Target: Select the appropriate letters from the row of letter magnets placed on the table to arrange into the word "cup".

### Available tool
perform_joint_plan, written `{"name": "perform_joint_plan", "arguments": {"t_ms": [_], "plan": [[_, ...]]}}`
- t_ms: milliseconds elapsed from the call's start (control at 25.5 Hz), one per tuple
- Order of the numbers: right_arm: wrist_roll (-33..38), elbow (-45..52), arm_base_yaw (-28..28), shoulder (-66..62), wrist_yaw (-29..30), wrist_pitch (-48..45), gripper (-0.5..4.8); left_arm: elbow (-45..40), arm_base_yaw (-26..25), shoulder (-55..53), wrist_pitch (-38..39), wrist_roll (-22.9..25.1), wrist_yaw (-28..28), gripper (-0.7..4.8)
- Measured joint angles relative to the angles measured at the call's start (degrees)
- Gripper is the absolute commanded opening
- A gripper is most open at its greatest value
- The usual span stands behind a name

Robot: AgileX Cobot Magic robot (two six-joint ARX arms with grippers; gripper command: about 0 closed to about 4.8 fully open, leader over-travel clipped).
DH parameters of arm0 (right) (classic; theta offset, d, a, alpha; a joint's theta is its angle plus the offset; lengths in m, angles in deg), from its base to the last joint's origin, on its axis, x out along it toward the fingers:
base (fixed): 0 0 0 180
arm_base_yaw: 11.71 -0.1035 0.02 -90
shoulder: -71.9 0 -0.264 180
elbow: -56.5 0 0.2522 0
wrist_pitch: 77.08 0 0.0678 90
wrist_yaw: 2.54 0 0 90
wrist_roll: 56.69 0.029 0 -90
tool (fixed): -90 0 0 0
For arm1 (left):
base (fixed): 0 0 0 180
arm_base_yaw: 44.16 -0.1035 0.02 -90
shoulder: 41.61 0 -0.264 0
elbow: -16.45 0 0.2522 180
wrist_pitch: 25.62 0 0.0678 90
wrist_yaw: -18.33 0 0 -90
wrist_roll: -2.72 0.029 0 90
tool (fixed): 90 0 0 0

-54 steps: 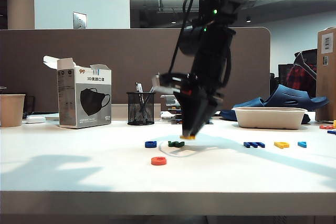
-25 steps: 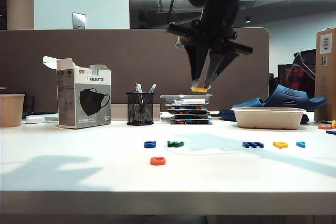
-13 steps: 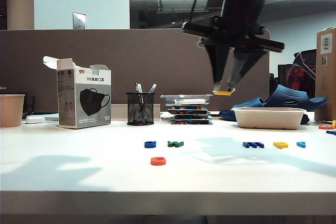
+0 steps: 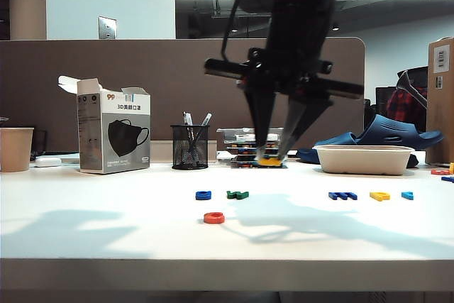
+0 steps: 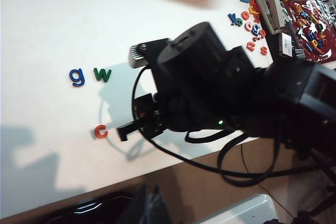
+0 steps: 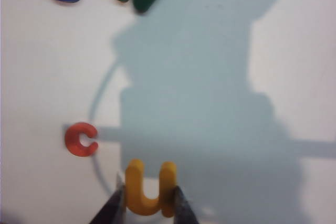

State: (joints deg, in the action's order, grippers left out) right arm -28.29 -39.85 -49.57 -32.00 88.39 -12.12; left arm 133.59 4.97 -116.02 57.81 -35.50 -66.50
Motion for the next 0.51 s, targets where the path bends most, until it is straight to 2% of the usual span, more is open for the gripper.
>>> {"name": "perform_joint_plan", "arguments": {"t_ms": [510], "plan": [[3.3, 0.5, -2.6, -5.4, -2.0, -3.1, 1.03, 0.0, 0.0, 0.0, 0.0, 0.0, 0.0, -0.05]]}}
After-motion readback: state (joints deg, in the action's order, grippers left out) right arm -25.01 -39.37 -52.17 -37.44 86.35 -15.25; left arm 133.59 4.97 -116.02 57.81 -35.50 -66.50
